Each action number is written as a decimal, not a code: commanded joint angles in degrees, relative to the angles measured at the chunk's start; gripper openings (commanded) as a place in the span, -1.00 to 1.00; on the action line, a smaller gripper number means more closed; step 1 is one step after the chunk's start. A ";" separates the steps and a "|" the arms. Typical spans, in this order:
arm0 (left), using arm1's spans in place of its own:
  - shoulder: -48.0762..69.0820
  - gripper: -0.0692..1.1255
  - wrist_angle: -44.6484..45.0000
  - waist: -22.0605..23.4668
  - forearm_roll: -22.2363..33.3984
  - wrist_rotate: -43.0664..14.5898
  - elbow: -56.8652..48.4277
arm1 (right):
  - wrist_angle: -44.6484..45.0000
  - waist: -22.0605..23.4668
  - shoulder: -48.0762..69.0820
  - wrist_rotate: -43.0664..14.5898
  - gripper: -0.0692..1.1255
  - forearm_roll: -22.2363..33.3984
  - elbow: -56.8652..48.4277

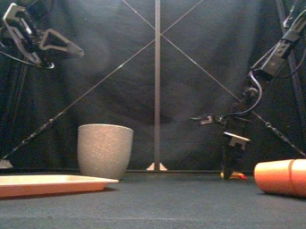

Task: Pick the shrimp then place it on the pink plate
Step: Place shrimp on the pink plate

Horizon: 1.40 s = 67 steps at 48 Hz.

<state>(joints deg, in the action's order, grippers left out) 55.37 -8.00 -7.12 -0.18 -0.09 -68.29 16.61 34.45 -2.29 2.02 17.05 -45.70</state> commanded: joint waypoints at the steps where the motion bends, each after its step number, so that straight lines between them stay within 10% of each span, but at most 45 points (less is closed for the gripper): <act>1: 0.00 -0.76 -0.88 -0.09 0.09 -0.09 0.79 | 0.44 0.26 0.97 -0.09 0.07 -0.35 0.26; 19: -0.09 -0.76 -0.97 -0.09 0.09 0.00 0.79 | 1.14 -2.11 3.34 -1.05 -0.15 -1.14 0.88; 45: 0.00 -0.76 -2.20 -0.26 -0.09 -0.26 0.70 | -5.19 -28.92 7.38 -5.01 -0.15 -8.53 14.50; 67: -0.09 -0.76 -2.20 -3.96 -0.18 -0.26 -0.26 | -10.72 -37.88 -13.36 -4.75 -0.15 -10.72 34.80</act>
<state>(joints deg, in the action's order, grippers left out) 55.46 -9.67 -10.46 -0.35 -0.26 -69.17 6.50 -2.46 -14.41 -2.81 6.42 -15.91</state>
